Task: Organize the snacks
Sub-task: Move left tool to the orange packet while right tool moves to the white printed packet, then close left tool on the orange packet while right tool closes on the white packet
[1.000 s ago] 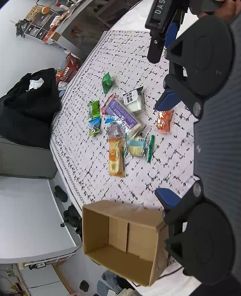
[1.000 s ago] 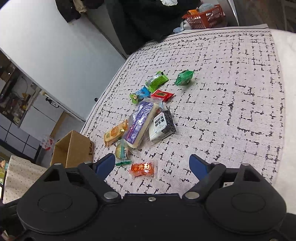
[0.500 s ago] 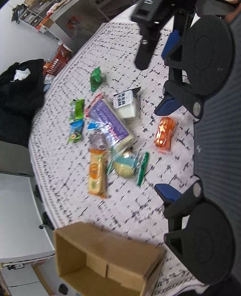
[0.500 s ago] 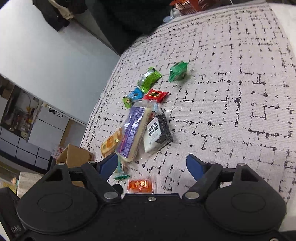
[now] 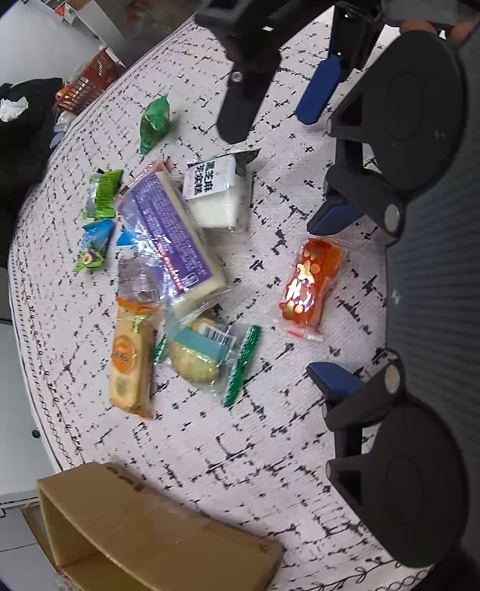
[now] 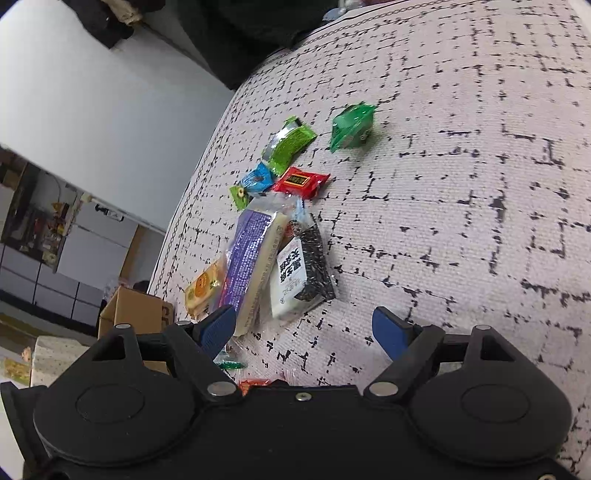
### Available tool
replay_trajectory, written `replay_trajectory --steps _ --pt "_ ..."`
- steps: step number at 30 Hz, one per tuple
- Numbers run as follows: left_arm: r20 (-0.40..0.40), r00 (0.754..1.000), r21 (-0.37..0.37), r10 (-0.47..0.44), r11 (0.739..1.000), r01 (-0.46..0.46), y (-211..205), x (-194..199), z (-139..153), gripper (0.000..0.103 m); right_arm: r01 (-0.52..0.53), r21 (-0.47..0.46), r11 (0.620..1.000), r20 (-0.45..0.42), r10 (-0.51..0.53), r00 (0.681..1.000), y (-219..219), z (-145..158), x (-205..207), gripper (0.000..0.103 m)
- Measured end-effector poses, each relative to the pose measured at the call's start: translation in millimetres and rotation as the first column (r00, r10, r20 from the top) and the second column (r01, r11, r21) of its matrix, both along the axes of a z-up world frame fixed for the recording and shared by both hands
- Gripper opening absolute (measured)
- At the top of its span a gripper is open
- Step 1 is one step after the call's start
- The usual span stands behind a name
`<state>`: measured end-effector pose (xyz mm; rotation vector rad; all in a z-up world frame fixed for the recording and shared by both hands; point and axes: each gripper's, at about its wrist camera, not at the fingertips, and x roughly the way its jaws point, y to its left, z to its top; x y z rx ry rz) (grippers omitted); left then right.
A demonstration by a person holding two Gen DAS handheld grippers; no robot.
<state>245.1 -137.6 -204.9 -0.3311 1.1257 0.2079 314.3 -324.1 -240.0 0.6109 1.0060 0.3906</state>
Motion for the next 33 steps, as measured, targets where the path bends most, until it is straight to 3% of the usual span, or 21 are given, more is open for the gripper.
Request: replay_trajectory --steps 5,11,15,20,22,24,30,31,33 --pt "0.013 0.999 -0.002 0.053 0.999 -0.053 -0.9 0.6 -4.3 0.060 -0.026 -0.029 0.999 -0.012 0.025 1.000 5.6 -6.0 7.6 0.079" --pt "0.033 0.997 -0.013 0.075 0.997 -0.075 0.2 0.0 -1.0 0.049 -0.028 -0.052 0.998 0.000 0.028 1.000 13.1 -7.6 15.6 0.076" --pt "0.035 0.995 -0.018 0.088 0.996 -0.088 5.1 -1.7 3.2 0.048 -0.011 -0.052 0.999 0.006 0.011 1.000 13.1 -8.3 22.5 0.072" --pt "0.058 0.993 -0.015 0.101 0.995 -0.100 14.4 -5.3 13.2 0.047 -0.019 -0.130 0.991 0.043 0.025 0.999 27.1 -5.9 32.2 0.069" --pt "0.069 0.992 -0.019 0.107 0.994 -0.106 18.9 -6.9 18.7 0.047 -0.025 -0.163 0.986 0.060 0.035 0.998 33.4 -5.6 34.8 0.063" --pt "0.081 0.990 -0.020 0.112 0.994 -0.111 22.8 -8.8 25.1 0.047 -0.028 -0.188 0.982 0.070 0.042 0.997 37.3 -6.6 37.7 0.042" --pt "0.125 0.985 -0.029 0.120 0.993 -0.117 32.9 -17.7 43.4 0.047 -0.047 -0.171 0.984 0.054 0.057 0.997 36.0 -6.3 36.1 0.029" --pt "0.133 0.984 -0.030 0.121 0.993 -0.118 34.7 -19.6 46.6 0.047 -0.070 -0.105 0.992 0.023 0.073 0.997 35.3 -4.3 33.7 0.028" --pt "0.152 0.981 -0.034 0.124 0.992 -0.120 38.8 -23.3 52.8 0.047 -0.065 -0.102 0.993 0.027 0.068 0.997 30.2 0.5 27.4 0.024"
